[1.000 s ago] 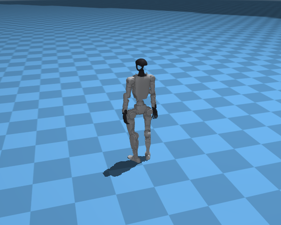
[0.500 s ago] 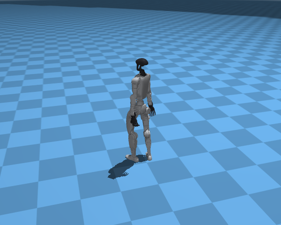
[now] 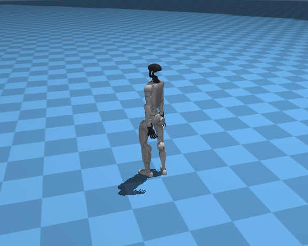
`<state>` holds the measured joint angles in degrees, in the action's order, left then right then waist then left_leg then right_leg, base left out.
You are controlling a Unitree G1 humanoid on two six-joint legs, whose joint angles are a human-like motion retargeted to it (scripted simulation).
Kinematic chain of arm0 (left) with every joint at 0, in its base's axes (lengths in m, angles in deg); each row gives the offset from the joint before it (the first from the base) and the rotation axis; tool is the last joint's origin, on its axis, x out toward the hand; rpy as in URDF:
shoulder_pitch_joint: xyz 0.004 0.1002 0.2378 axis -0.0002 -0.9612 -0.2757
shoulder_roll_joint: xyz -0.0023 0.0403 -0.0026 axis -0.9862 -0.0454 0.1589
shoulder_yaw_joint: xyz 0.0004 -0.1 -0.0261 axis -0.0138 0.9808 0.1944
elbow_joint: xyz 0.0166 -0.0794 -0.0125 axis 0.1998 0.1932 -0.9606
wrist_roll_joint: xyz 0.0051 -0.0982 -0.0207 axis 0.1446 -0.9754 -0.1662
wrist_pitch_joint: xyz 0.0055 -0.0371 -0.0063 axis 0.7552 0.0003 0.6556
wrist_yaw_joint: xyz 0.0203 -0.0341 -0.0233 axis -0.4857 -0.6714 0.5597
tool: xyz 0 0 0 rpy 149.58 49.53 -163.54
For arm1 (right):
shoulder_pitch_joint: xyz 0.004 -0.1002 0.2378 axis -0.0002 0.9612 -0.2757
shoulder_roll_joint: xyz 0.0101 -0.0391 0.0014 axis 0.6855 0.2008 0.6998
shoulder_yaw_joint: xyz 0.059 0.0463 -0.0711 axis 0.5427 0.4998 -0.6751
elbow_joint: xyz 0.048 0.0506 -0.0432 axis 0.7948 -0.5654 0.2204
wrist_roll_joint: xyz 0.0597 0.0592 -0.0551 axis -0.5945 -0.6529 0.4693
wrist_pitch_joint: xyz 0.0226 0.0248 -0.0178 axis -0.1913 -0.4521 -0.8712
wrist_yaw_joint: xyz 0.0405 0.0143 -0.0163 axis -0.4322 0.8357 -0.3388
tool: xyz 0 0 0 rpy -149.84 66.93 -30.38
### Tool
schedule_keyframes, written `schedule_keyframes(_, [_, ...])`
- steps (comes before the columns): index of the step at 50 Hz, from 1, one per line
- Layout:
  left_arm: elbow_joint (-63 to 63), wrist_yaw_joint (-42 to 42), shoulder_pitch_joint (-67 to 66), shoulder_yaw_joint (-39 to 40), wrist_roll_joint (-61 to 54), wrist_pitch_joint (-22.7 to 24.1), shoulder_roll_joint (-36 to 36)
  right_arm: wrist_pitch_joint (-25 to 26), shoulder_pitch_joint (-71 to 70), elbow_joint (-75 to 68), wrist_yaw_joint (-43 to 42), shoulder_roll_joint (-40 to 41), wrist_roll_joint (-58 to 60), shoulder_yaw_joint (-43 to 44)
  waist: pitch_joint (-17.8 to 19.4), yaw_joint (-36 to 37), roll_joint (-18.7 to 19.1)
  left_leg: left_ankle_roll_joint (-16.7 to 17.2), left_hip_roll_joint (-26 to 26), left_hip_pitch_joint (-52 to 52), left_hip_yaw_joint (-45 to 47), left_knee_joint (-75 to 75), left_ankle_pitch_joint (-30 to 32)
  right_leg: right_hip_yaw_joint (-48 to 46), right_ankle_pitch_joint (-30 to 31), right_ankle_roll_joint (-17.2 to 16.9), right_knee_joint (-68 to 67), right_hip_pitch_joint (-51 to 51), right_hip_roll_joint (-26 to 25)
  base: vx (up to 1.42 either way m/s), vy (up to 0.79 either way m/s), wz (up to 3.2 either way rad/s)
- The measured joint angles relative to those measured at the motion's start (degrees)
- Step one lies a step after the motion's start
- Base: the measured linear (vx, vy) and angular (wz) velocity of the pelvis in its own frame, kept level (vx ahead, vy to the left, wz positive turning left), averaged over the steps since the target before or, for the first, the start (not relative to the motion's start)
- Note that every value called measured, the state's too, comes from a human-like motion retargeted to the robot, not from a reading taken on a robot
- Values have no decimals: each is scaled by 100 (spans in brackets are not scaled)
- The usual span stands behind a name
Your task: Upper body actions
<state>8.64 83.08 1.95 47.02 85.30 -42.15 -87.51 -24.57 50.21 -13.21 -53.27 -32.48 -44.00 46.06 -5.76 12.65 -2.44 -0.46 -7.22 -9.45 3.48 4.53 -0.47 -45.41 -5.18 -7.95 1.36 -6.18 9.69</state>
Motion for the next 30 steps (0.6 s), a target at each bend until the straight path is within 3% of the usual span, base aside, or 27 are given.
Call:
schedule_keyframes(11, [-265, 169, 209, -224, -70, 128, 144, 22, -97, -249, 55, -186, -304, 135, 52, -541, 119, -34, 368, 573, 819, -127, -348, 968, 140, 265, -62, 268, -258, 3, -21, -103])
schedule_keyframes(30, [-459, 407, 799, -1070, 193, 231, 274, 320, -425, -577, 58, -290, -614, 205, 72, -1773, 686, 132, 942, 1267, 2470, -457, -676, 2405, 370, 471, -253, 842, -805, -3, -17, -83])
